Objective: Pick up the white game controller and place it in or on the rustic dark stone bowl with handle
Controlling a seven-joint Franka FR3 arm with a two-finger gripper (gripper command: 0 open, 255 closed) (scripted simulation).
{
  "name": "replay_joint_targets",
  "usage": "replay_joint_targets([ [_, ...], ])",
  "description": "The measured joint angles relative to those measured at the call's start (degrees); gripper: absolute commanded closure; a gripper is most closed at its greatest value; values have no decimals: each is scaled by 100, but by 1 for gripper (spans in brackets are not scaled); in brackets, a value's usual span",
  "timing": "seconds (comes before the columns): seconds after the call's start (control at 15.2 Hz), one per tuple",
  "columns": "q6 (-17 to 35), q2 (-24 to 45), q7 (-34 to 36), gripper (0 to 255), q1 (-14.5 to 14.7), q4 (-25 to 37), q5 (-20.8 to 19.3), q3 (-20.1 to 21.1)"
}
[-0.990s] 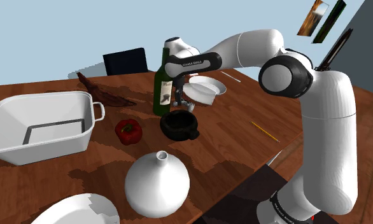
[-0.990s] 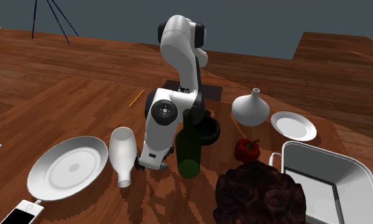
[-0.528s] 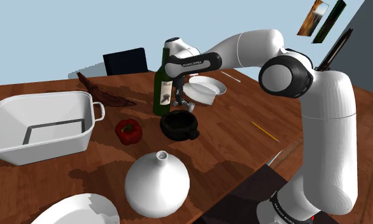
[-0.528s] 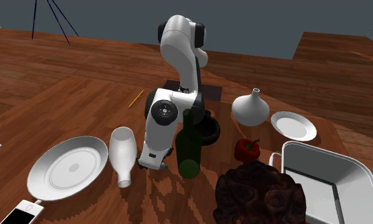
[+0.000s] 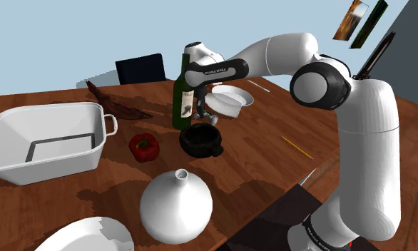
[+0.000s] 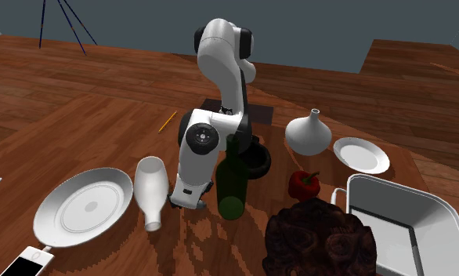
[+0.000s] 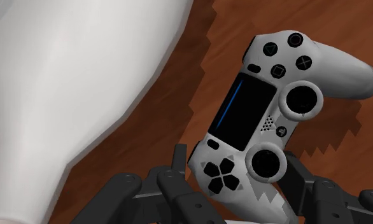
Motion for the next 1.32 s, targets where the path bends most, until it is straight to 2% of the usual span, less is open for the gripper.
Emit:
replay_joint_targets([
  [0.4,-293,-142,-72,255,7,156,23,7],
  [1.32,-1229,-312,-288,255,38,949,72,13],
])
